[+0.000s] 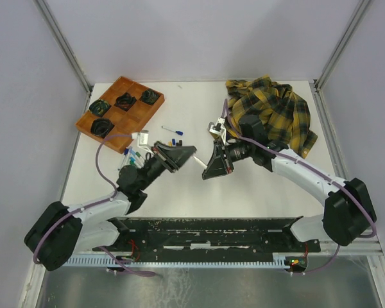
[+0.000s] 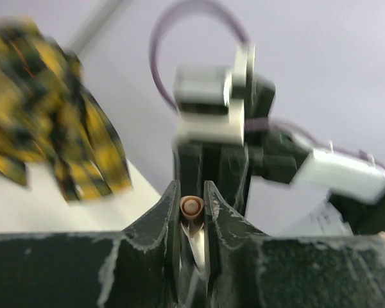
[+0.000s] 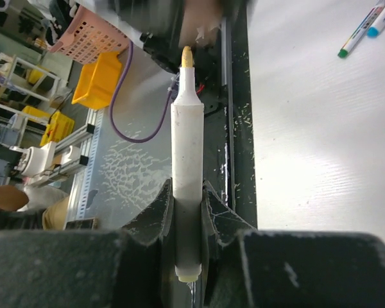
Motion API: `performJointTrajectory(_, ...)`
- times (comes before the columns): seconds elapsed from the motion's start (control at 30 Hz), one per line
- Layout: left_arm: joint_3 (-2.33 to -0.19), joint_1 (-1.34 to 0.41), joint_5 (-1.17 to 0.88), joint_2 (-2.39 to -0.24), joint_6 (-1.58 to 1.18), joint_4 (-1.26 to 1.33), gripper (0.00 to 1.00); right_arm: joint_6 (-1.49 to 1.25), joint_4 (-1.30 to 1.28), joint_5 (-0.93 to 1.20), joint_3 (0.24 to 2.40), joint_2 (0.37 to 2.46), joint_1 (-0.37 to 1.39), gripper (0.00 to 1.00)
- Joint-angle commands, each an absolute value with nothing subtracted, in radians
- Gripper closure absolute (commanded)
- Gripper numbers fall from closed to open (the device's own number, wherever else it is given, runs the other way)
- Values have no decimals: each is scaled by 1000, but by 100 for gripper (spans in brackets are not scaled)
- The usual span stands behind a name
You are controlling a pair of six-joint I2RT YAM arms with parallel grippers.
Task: Open the pen caps
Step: Open the pen cap from the pen, then place the pen at the center of the board, then place the pen cap at the center of the board.
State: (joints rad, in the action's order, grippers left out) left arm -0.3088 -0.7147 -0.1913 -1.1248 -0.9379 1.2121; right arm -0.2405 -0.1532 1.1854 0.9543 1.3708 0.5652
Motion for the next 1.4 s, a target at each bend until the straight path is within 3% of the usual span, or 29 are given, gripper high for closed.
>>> performJointTrajectory(0.0,-417,-515,-103,-1055,-962,1258,97,-242,-183,1246,977,1386,575,100)
performJointTrajectory(0.27,-537,-395,-122,-1055,-971,1196,97,-184,-282,1216,1015,1408,579,100)
performJointTrajectory(0.4,-517,-395,-121,-1056,-946,1102,97,31,-502,1071,1097,1366,580,100)
performJointTrajectory(0.57,-519,-395,-90,-1115,-917,897,97,171,-603,828,1108,1283,578,100)
performJointTrajectory(0.9,-703,-408,-103,-1452,-923,581,97,173,-583,584,1079,1278,575,100)
performJointTrajectory(1.17,-935,-517,141,-1681,-909,240,97,145,-590,371,1033,1325,566,100)
performJointTrajectory(1.37,-1235,-554,233,-1908,-893,-19,97,120,-634,276,974,1372,565,100)
